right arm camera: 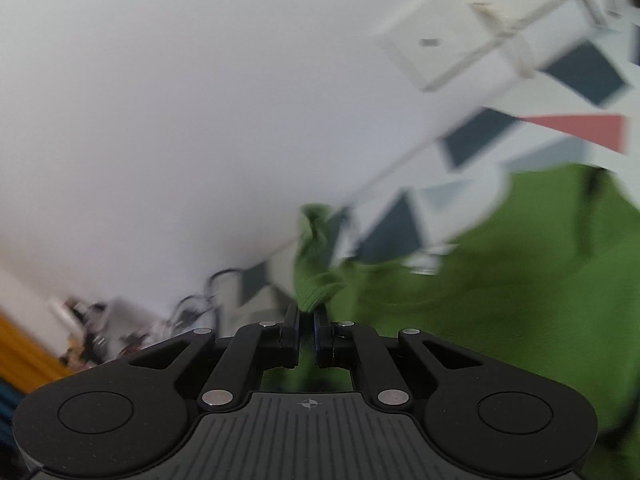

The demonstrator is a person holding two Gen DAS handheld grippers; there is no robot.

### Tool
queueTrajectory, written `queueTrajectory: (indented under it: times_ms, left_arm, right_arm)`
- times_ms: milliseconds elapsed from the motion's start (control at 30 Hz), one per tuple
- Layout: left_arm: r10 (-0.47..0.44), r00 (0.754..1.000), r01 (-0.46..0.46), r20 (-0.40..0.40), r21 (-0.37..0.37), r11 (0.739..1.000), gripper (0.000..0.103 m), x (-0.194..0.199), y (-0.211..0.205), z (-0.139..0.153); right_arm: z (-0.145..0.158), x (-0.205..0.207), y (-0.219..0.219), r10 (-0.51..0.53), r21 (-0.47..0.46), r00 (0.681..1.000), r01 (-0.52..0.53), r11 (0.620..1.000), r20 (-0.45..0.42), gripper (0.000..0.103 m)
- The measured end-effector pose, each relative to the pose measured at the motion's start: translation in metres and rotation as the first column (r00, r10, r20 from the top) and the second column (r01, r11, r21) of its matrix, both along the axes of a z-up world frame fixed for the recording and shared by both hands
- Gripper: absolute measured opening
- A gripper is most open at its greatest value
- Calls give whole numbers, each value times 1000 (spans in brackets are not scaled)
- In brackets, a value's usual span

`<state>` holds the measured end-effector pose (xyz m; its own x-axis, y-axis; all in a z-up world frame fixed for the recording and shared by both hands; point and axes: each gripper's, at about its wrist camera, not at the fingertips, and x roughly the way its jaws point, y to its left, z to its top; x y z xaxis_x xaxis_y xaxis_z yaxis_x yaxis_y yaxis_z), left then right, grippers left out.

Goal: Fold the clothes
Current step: 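Lift the sleeve with the right gripper and fold it across the shirt front, then lay the sleeve on the shirt and open the right gripper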

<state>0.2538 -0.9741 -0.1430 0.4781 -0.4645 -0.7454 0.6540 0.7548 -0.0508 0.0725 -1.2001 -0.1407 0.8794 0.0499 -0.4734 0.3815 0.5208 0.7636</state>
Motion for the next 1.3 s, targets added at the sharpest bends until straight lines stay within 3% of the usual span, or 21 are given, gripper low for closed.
queueTrajectory:
  times_ms: [100,167,367,467,600,700,767,800,1000,1300]
  left_arm:
    - [-42,998,40,41,54,998,73,-6,2,-4]
    - [-63,996,58,58,88,994,80,-11,4,-7]
    - [-106,990,90,93,160,983,90,-24,11,-12]
    - [-103,989,82,108,189,979,90,-27,11,-16]
    - [-77,991,53,112,205,977,90,-26,9,-19]
    - [-70,990,42,125,217,975,91,-26,6,-20]
    - [-67,988,36,136,217,976,91,-26,3,-19]
    - [-66,988,35,140,213,976,91,-26,2,-19]
    - [-125,979,96,162,178,979,96,-33,-16,-21]
    - [-157,976,131,151,168,977,96,-34,-56,-31]
  right_arm:
    - [-21,-21,-1,24,32,993,-20,999,-116,14]
    - [-28,-41,-2,2,19,986,1,1000,-168,18]
    - [-17,-99,-41,-254,-93,954,241,966,-162,29]
    - [-21,-101,-69,-323,-118,927,305,945,-189,29]
    - [-27,-71,-92,-295,-158,928,264,951,-227,30]
    - [-33,-44,-100,-231,-191,913,174,966,-336,29]
    - [-35,-29,-96,-168,-219,894,81,972,-415,9]
    - [-34,-25,-95,-155,-236,885,53,970,-439,7]
    - [-29,-25,-125,-256,-301,856,126,945,-449,6]
    - [-45,-20,-153,-320,-391,796,116,913,-513,5]
